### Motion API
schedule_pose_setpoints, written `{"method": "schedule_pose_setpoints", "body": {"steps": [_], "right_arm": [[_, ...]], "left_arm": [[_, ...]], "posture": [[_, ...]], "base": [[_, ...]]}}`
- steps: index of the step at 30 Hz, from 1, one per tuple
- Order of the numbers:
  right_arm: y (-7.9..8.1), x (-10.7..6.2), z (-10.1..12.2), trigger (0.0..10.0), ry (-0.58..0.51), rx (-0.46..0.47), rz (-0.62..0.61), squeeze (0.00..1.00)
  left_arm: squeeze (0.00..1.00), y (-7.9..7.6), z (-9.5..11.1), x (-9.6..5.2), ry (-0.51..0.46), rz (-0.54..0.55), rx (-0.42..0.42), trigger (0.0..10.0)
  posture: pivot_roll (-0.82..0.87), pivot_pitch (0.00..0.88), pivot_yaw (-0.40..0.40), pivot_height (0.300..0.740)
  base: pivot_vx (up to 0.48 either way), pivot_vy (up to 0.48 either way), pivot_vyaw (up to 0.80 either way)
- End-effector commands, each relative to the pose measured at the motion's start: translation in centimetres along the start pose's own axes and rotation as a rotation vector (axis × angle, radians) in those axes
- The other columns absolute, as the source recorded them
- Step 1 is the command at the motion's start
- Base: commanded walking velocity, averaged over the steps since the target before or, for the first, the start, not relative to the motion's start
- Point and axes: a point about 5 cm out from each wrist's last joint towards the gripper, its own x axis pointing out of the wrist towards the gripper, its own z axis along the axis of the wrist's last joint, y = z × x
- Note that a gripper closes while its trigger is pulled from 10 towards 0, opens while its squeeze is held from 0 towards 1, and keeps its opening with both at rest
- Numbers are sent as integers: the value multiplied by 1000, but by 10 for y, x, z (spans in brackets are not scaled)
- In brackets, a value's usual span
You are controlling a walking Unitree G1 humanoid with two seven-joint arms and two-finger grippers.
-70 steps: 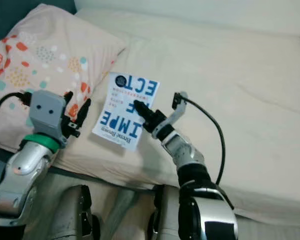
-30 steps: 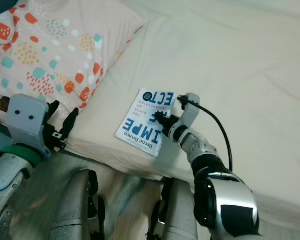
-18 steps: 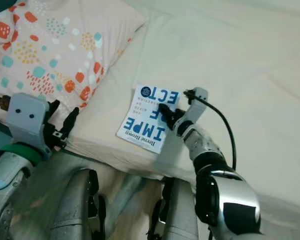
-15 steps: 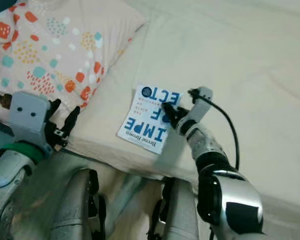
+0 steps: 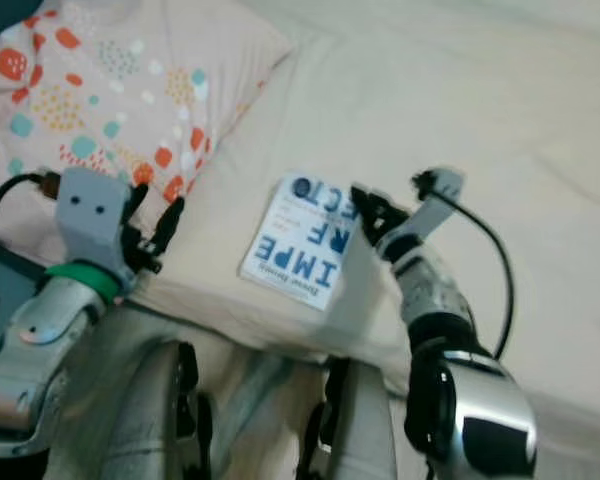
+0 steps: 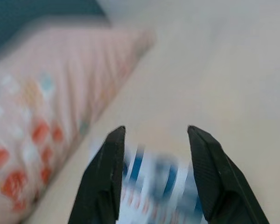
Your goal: Clean up the room
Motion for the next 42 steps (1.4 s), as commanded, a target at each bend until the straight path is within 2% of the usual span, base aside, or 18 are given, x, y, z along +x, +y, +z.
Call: {"method": "schedule_pose_setpoints", "body": {"steps": [1, 2, 3, 4, 6, 8, 9, 10, 12, 14, 15, 17, 19, 23, 25, 29, 32, 42], "right_arm": [[-1, -4, 3, 10000, -38, -9, 13, 0], [4, -5, 12, 10000, -91, -24, 36, 0], [4, -5, 12, 10000, -91, -24, 36, 0], [15, -16, 23, 10000, -167, -52, 65, 0], [19, -22, 25, 10000, -186, -53, 71, 0], [29, -34, 10, 10000, -158, -77, 71, 0], [29, -34, 10, 10000, -158, -77, 71, 0], [41, -46, -13, 10000, -107, -117, 53, 0], [46, -50, -21, 10000, -90, -131, 44, 0], [55, -58, -38, 10000, -74, -255, -20, 0], [64, -60, -40, 10000, -91, -275, -39, 0], [64, -60, -40, 10000, -91, -275, -39, 0], [79, -64, -45, 10000, -95, -324, -61, 0], [84, -70, -56, 10000, -48, -363, -64, 0], [75, -79, -72, 10000, 33, -451, -96, 0], [69, -83, -77, 10000, 51, -459, -127, 0], [58, -88, -84, 10000, 74, -496, -200, 0], [61, -88, -86, 10000, 80, -524, -218, 0]], "left_arm": [[0, -2, -5, 0, 11, -9, -9, 10000], [0, -3, -7, 2, 8, -12, -12, 10000], [0, -3, -7, 2, 8, -12, -12, 10000], [0, -7, -9, 7, 0, -26, -19, 10000], [0, -8, -10, 9, -4, -31, -22, 10000], [0, -10, -12, 15, -11, -42, -15, 10000], [0, -10, -12, 15, -11, -42, -15, 10000], [0, -12, -16, 18, -15, -46, -4, 10000], [0, -12, -17, 19, -15, -46, 0, 10000], [0, -11, -25, 19, 4, -48, -1, 10000], [0, -7, -30, 16, 27, -46, -17, 10000], [0, -7, -30, 16, 27, -46, -17, 10000], [0, 1, -44, 9, 84, -24, -54, 10000], [0, 5, -56, 6, 122, -2, -76, 10000], [0, 1, -63, 7, 129, 2, -81, 10000], [0, -2, -66, 8, 131, 5, -82, 10000], [0, -7, -74, 9, 140, 19, -61, 10000], [0, -5, -77, 9, 142, 22, 16, 10000]], "posture": [[101, 121, 50, 586], [94, 116, 51, 586], [94, 116, 51, 586], [56, 85, 58, 586], [56, 85, 58, 586], [28, 62, 60, 586], [28, 62, 60, 586], [17, 53, 64, 586], [17, 53, 64, 586], [-7, 37, 70, 586], [-20, 29, 74, 586], [-20, 29, 74, 586], [-34, 18, 56, 586], [-29, 13, 42, 586], [-30, 3, 26, 586], [-32, 2, 23, 591], [-37, 0, 24, 606], [-33, 4, 27, 631]], "base": [[0, 0, 0], [0, 0, 0], [0, 0, 0], [0, 0, 0], [0, 0, 0], [0, 0, 0], [0, 0, 0], [0, 0, 0], [0, 0, 0], [0, 0, 0], [0, 0, 0], [0, 0, 0], [0, 0, 0], [0, 0, 0], [0, 0, 0], [0, 0, 0], [0, 0, 0], [0, 0, 0]]}}
